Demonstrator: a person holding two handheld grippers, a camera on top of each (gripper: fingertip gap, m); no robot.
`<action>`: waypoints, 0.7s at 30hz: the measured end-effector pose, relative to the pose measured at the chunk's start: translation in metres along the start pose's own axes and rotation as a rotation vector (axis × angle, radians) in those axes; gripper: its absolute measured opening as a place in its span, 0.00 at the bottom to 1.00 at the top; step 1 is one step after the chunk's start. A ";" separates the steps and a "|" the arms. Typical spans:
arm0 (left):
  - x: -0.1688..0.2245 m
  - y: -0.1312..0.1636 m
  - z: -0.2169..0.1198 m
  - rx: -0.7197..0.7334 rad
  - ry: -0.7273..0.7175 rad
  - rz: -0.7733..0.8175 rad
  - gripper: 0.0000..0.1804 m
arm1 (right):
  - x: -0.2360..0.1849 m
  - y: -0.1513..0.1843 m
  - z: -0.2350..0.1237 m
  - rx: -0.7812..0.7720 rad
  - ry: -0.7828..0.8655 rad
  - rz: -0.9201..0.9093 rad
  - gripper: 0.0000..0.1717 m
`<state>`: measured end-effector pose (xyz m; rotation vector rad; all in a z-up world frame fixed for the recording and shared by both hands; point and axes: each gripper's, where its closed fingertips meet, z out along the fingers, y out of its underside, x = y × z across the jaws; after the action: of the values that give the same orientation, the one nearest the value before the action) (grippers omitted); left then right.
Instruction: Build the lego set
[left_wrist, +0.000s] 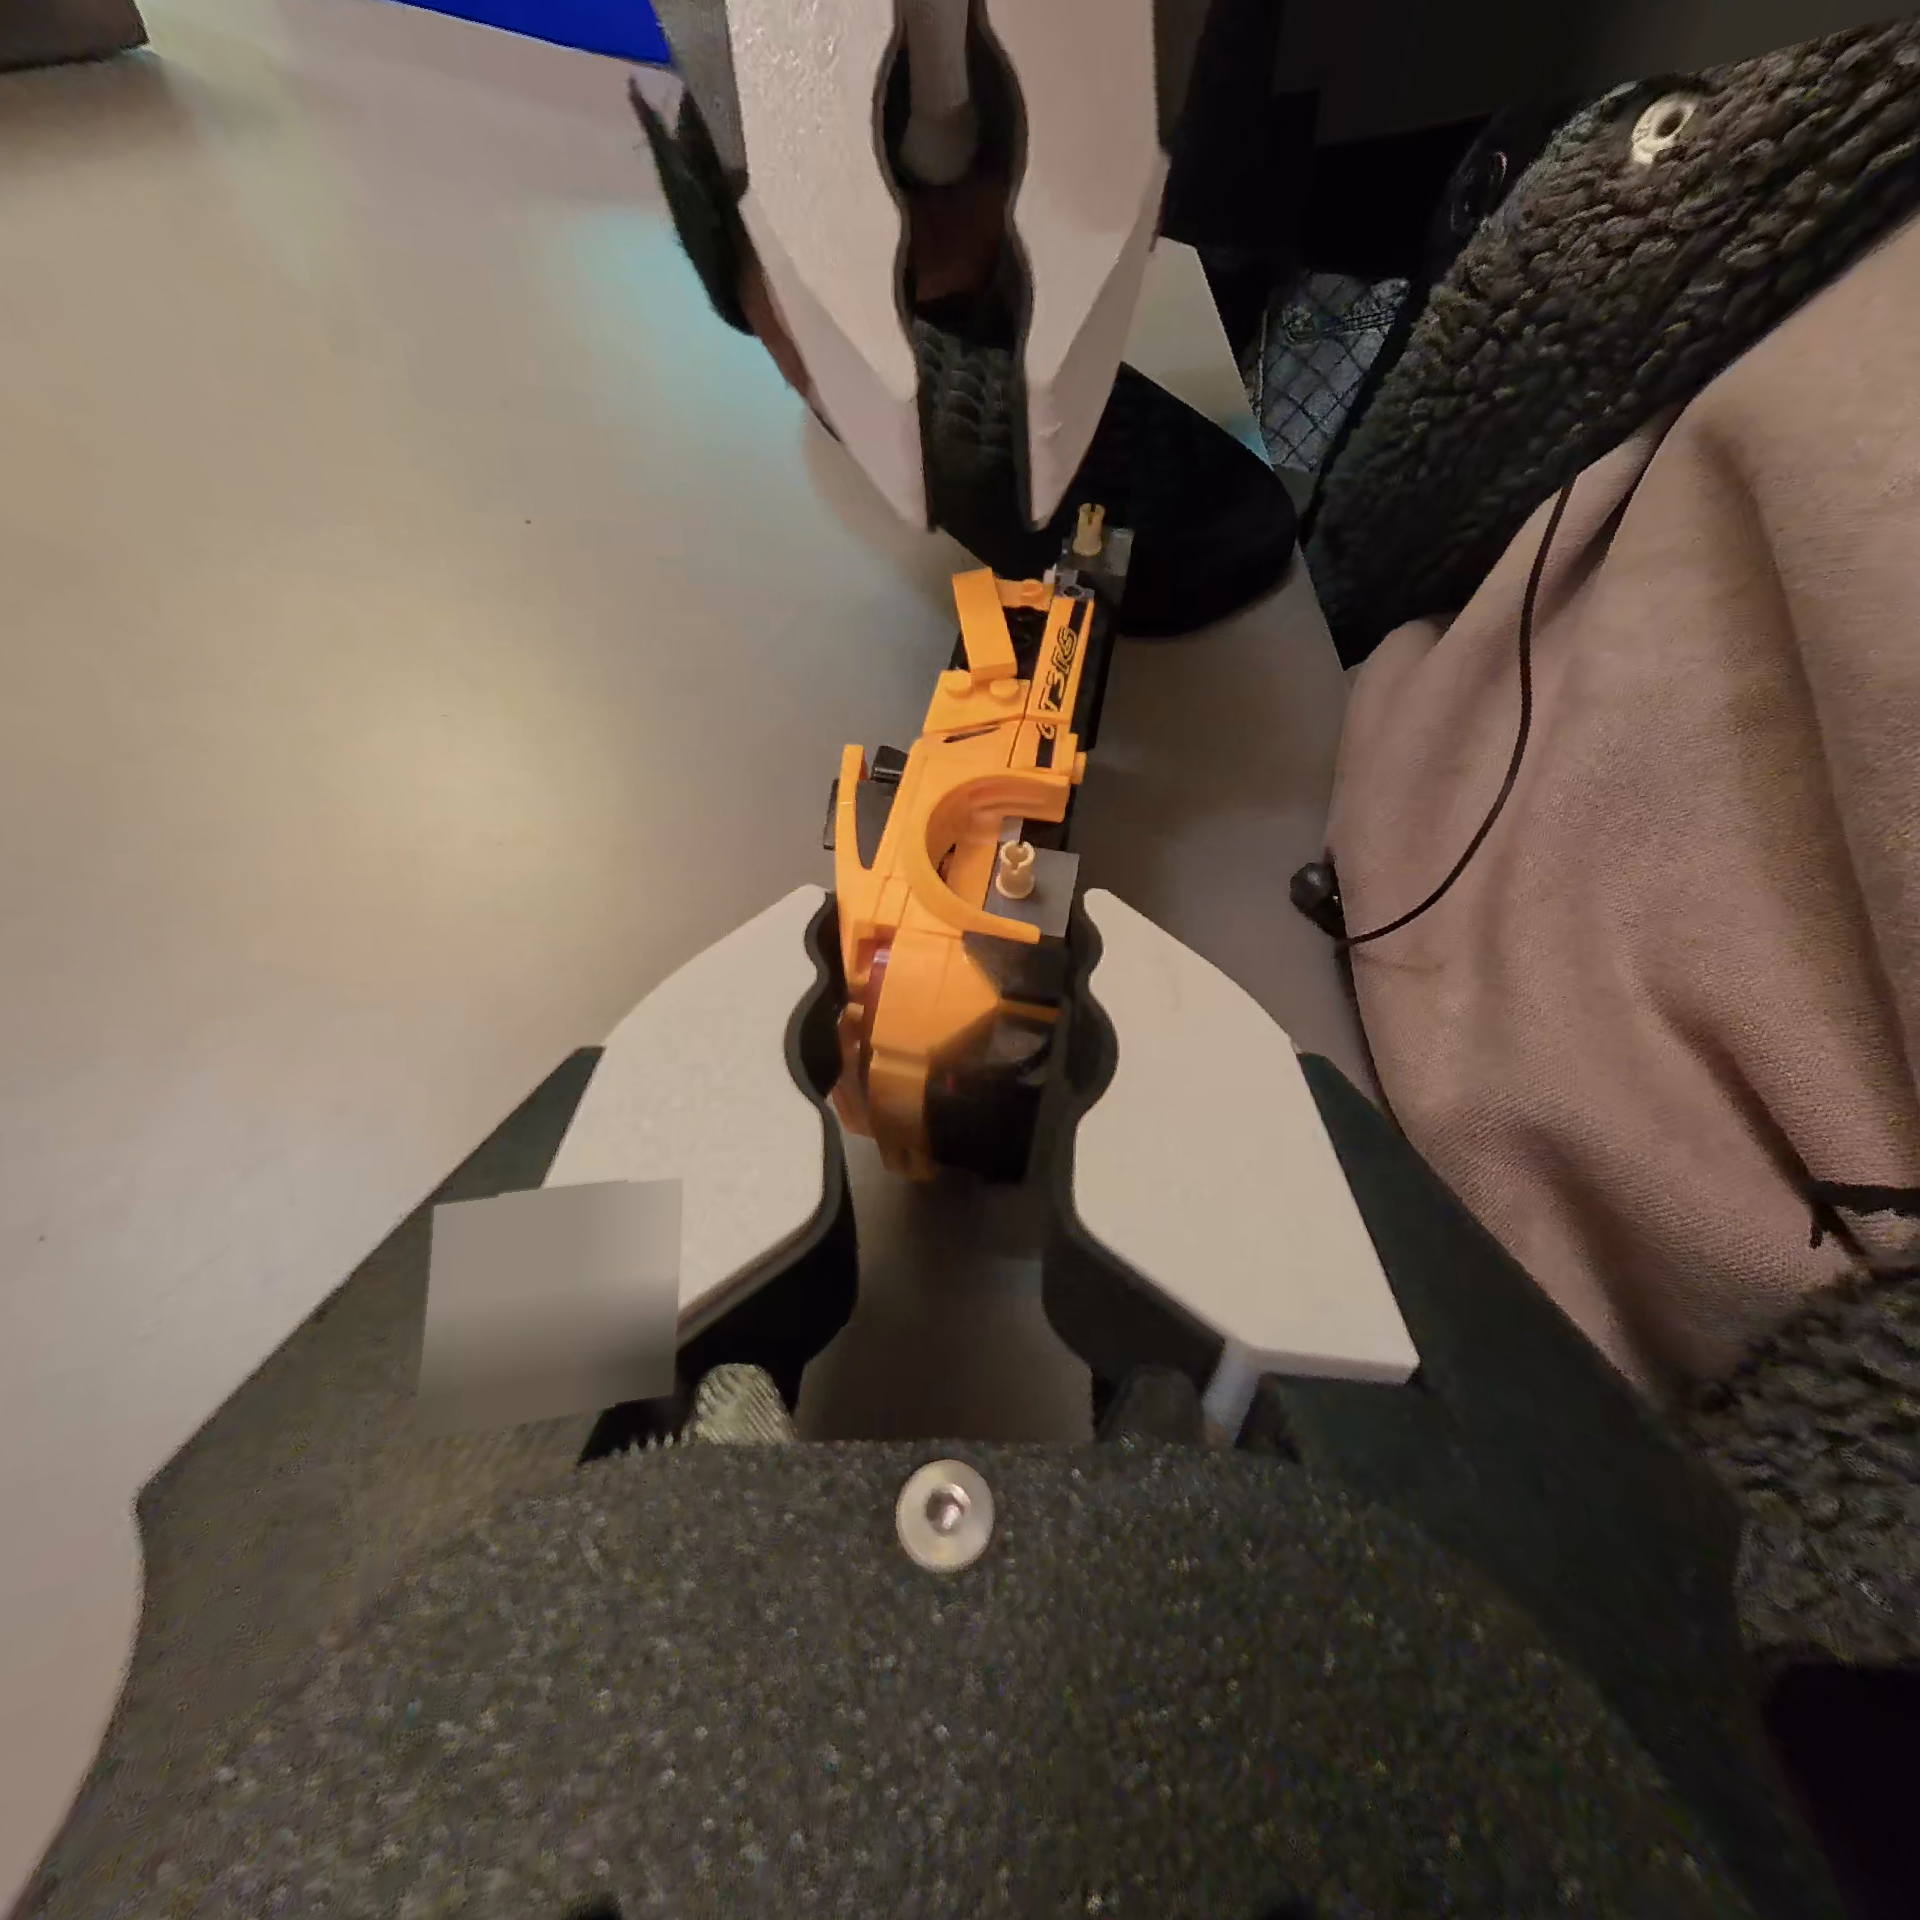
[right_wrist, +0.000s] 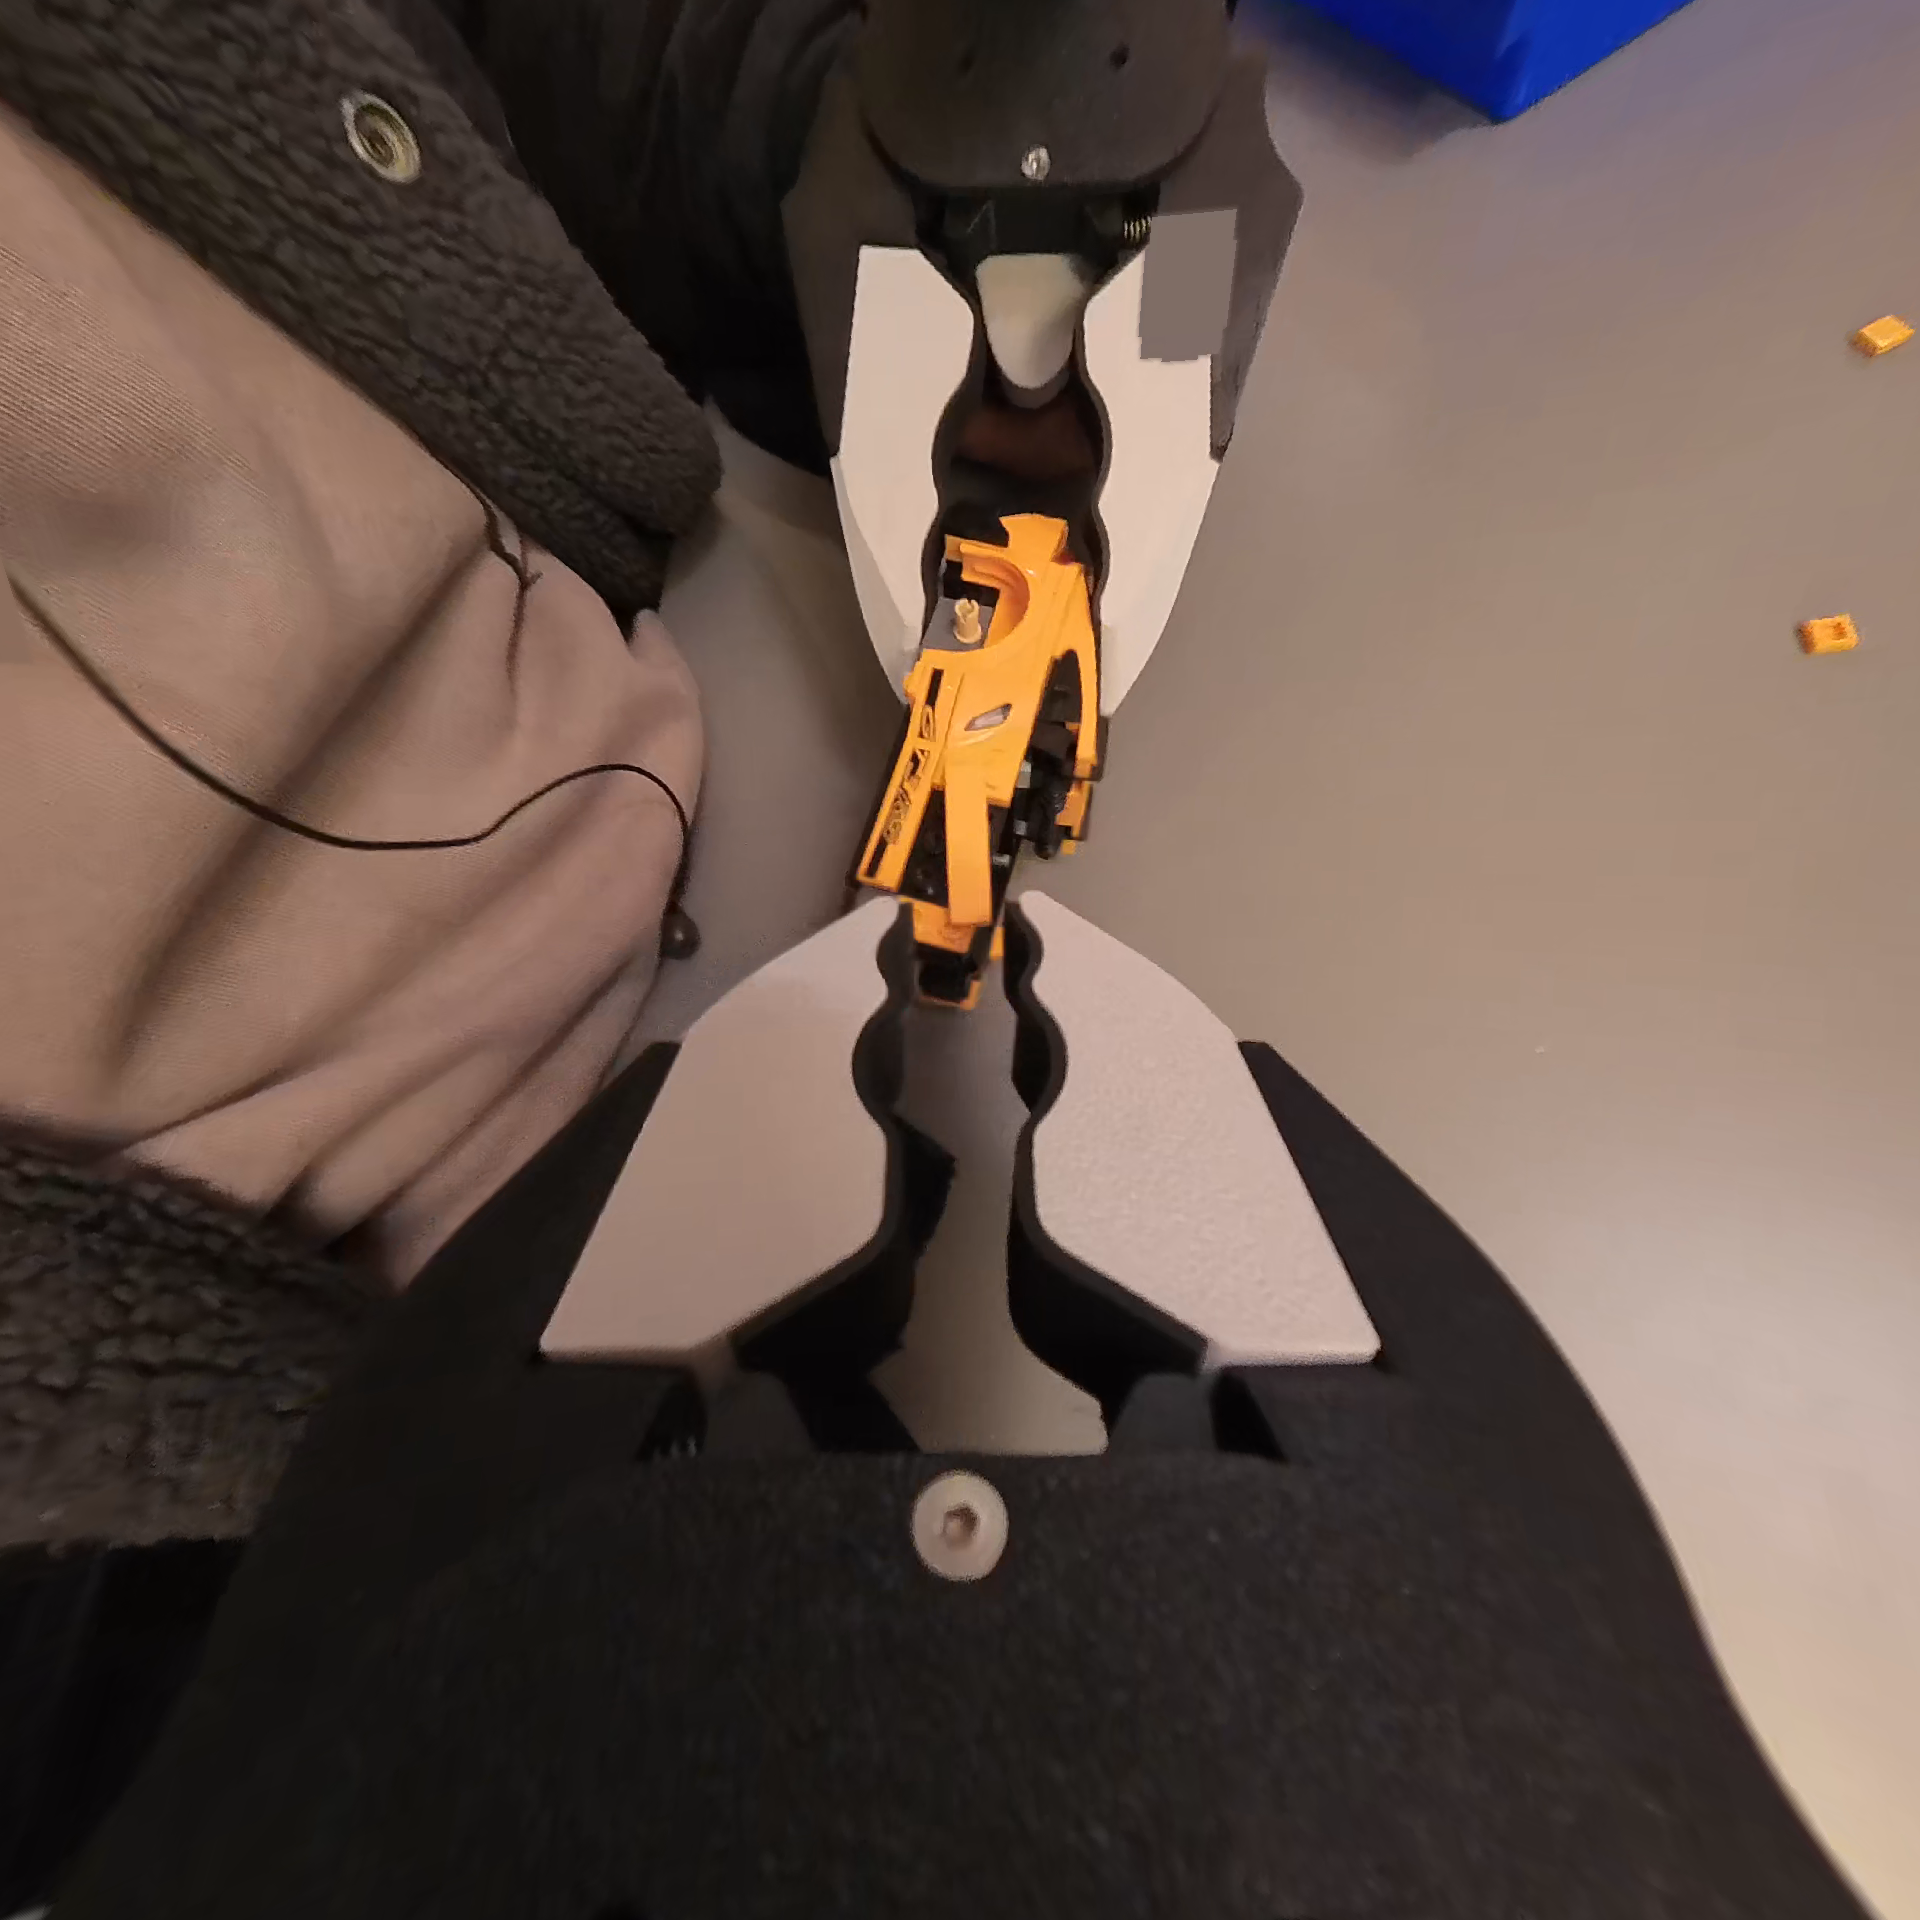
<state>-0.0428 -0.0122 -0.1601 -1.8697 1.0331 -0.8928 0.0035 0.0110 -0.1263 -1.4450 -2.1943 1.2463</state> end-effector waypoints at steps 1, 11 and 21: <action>0.000 0.000 0.000 -0.001 0.006 -0.006 0.23 | 0.003 0.001 0.002 -0.010 -0.006 -0.003 0.09; 0.002 0.001 0.000 -0.006 0.049 -0.064 0.22 | 0.004 0.004 0.015 -0.006 -0.312 0.072 0.10; 0.004 0.002 0.000 -0.010 0.059 -0.071 0.22 | 0.000 -0.002 0.008 -0.066 -0.271 0.040 0.00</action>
<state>-0.0416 -0.0165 -0.1607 -1.9087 1.0137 -0.9910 -0.0025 0.0063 -0.1298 -1.4223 -2.4095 1.4733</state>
